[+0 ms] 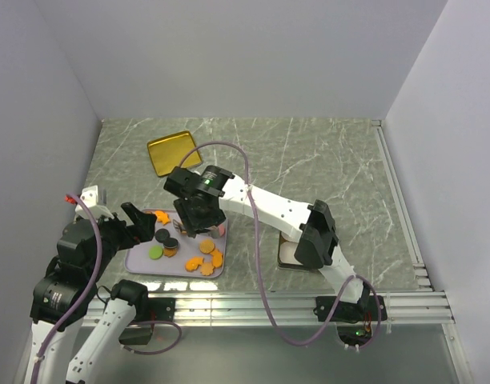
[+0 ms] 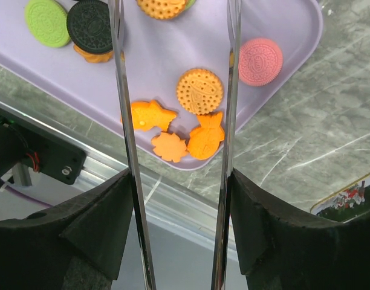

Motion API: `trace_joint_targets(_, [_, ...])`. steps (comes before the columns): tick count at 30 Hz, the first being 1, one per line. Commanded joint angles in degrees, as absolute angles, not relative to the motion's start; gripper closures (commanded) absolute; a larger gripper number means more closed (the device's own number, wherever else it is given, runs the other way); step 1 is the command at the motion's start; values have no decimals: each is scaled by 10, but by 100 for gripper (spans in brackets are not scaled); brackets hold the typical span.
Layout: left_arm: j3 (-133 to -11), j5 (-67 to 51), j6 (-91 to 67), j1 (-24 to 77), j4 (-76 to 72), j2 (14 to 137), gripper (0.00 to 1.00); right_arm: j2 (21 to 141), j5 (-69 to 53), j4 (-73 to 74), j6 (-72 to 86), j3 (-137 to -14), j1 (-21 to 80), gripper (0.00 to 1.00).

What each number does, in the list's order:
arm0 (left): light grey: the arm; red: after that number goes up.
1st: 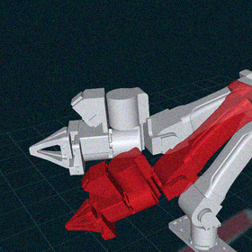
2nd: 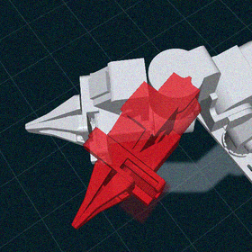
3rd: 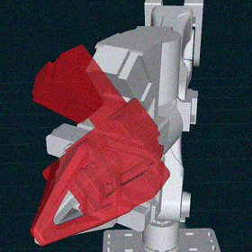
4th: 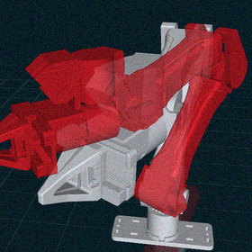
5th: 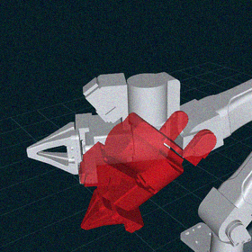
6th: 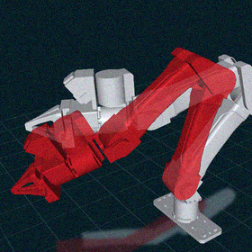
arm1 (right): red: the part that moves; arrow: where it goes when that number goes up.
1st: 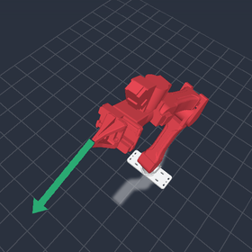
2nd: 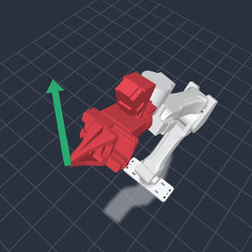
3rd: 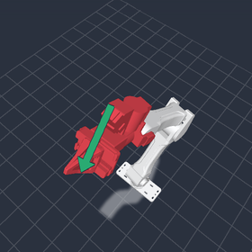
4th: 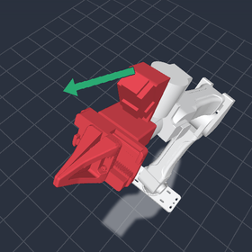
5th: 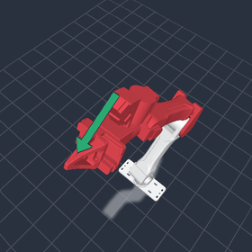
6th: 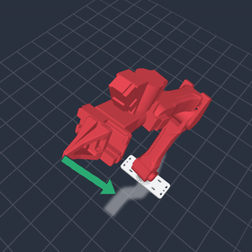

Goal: Pack the cookies

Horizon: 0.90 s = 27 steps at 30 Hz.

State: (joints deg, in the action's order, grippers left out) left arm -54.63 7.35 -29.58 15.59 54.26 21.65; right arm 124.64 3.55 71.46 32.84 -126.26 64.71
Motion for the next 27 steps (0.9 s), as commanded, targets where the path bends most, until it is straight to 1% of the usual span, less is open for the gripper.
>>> trace_joint_targets(1, [-548, 73, -290, 152, 524, 211, 1, 1257, 46, 727, 316, -1293, 657, 32])
trace_joint_targets(10, [-548, 72, -290, 151, 524, 207, 1, 1283, 44, 736, 311, -1318, 664, 32])
trace_joint_targets(14, [-549, 72, -290, 152, 524, 206, 1, 1288, 46, 740, 313, -1323, 665, 34])
trace_joint_targets(15, [-548, 72, -290, 152, 524, 206, 1, 1288, 46, 738, 312, -1319, 665, 39])
trace_joint_targets(18, [-549, 72, -290, 152, 524, 207, 1, 1286, 47, 738, 313, -1313, 665, 47])
trace_joint_targets(24, [-548, 72, -290, 151, 524, 207, 1, 1278, 52, 735, 313, -1293, 665, 55])
trace_joint_targets(27, [-548, 71, -289, 152, 524, 207, 1, 1274, 54, 735, 315, -1290, 665, 56])
